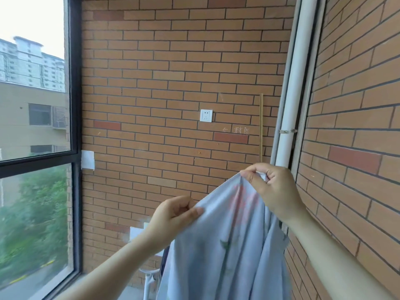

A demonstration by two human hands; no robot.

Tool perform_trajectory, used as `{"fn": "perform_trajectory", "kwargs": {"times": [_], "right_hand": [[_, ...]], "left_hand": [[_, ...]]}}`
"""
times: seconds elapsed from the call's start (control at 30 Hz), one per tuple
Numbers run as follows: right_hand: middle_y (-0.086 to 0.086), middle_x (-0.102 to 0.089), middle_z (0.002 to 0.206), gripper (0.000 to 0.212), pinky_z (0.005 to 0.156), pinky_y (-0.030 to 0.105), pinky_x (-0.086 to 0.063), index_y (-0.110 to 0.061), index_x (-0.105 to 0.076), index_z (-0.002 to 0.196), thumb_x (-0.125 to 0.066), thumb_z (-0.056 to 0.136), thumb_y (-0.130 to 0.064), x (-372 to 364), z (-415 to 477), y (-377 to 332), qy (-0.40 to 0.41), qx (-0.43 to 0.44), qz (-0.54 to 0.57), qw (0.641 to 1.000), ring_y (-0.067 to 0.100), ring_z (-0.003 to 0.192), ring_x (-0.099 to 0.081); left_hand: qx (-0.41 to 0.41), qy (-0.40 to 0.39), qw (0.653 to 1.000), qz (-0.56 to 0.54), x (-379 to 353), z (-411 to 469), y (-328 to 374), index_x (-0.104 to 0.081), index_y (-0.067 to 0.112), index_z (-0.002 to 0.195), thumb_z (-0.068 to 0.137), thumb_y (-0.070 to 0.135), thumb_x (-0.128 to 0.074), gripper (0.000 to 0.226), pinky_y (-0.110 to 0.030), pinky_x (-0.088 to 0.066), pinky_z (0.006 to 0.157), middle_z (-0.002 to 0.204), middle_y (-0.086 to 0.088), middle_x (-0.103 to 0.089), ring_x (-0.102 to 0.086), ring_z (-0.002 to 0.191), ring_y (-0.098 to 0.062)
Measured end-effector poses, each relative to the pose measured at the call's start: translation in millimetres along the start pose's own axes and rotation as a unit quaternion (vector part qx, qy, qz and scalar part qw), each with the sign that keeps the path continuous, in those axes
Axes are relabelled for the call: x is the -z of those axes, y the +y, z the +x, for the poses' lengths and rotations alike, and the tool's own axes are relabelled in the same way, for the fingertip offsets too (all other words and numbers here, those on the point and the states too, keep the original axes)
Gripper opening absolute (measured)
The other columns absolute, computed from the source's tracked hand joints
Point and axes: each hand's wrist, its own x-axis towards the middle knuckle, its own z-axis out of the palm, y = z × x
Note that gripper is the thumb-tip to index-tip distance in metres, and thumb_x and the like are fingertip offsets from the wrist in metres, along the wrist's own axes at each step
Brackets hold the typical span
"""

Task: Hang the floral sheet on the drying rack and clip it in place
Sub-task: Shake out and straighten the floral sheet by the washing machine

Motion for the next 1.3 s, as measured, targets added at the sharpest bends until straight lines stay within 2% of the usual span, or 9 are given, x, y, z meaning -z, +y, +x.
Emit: {"fn": "perform_trajectory", "kwargs": {"times": [0.13,0.2,0.33,0.5,0.6,0.83,1.0,1.17,1.3], "right_hand": [[0.028,-0.056,0.063,0.017,0.05,0.032,-0.032,-0.032,-0.066,0.067,-0.066,0.084,-0.035,20,10,5,0.046,0.011,-0.059,0.997,0.03,0.051,-0.041],[0.03,-0.053,0.059,0.016,0.048,0.03,-0.03,-0.029,-0.067,0.07,-0.068,0.085,-0.031,30,14,6,0.059,0.013,-0.076,0.995,0.022,0.045,-0.037],[0.01,-0.031,0.049,0.016,0.043,0.018,-0.017,-0.016,-0.07,0.071,-0.07,0.087,-0.019,40,15,7,0.06,0.01,-0.108,0.992,0.012,0.044,-0.025],[0.021,-0.041,0.05,0.017,0.043,0.016,-0.02,-0.012,-0.07,0.072,-0.07,0.087,-0.019,53,14,13,0.079,0.005,-0.146,0.986,0.012,0.047,-0.03],[0.004,-0.047,0.047,0.017,0.045,0.016,-0.023,-0.013,-0.07,0.072,-0.07,0.087,-0.02,55,12,23,0.079,-0.018,-0.15,0.985,0.011,0.047,-0.035],[0.009,-0.039,0.051,0.023,0.048,0.026,-0.024,-0.016,-0.065,0.069,-0.066,0.09,-0.026,36,21,32,0.061,-0.052,-0.187,0.979,0.015,0.049,-0.032],[0.003,-0.038,0.048,0.026,0.047,0.022,-0.027,-0.009,-0.064,0.072,-0.061,0.092,-0.025,47,76,-3,0.197,-0.011,-0.178,0.964,0.014,0.047,-0.034],[0.002,-0.045,0.05,0.023,0.05,0.026,-0.031,-0.011,-0.065,0.077,-0.058,0.093,-0.026,59,113,-19,0.216,0.038,-0.212,0.952,0.017,0.051,-0.044],[0.01,-0.054,0.057,0.025,0.054,0.032,-0.029,-0.006,-0.068,0.08,-0.059,0.093,-0.026,56,115,-7,0.228,0.048,-0.222,0.947,0.029,0.059,-0.049]], "left_hand": [[0.017,-0.003,1.0,0.004,-1,-17,-24,-0.038,0.004,0.065,0.081,0.044,-0.065,0.051,-0.027,-0.02,0.051,0.061,0.001,-0.031,-0.027,0.057,-0.012],[0.018,0.002,1.0,-0.003,1,-21,-30,-0.038,0.004,0.065,0.082,0.042,-0.065,0.049,-0.025,-0.019,0.051,0.061,0.0,-0.031,-0.027,0.057,-0.011],[0.001,0.035,0.999,0.032,5,-24,-38,-0.05,0.008,0.069,0.087,0.038,-0.065,0.038,-0.023,-0.02,0.049,0.057,0.004,-0.034,-0.027,0.054,-0.008],[-0.008,0.065,0.995,0.082,25,-21,-44,-0.051,0.012,0.064,0.078,0.048,-0.063,0.04,-0.021,-0.023,0.048,0.054,0.007,-0.034,-0.03,0.052,-0.007],[0.012,0.094,0.993,0.071,42,-16,-41,-0.052,0.009,0.062,0.077,0.047,-0.067,0.043,-0.015,-0.03,0.044,0.054,0.005,-0.035,-0.035,0.049,-0.008],[-0.034,0.249,0.949,0.19,99,65,20,-0.067,0.011,0.069,0.08,0.031,-0.068,0.023,-0.021,-0.037,0.052,0.057,0.0,-0.056,-0.052,0.058,-0.019],[-0.086,0.282,0.939,0.177,124,113,98,-0.067,0.014,0.072,0.084,0.029,-0.066,0.019,-0.017,-0.028,0.034,0.052,0.003,-0.045,-0.061,0.04,-0.027],[-0.092,0.29,0.934,0.188,135,116,112,-0.068,0.013,0.074,0.084,0.029,-0.066,0.019,-0.037,-0.052,0.042,0.058,-0.002,-0.049,-0.062,0.041,-0.03],[-0.068,0.266,0.944,0.181,126,107,95,-0.068,0.014,0.071,0.084,0.028,-0.066,0.019,-0.037,-0.046,0.03,0.064,-0.009,-0.051,-0.06,0.035,-0.029]]}}
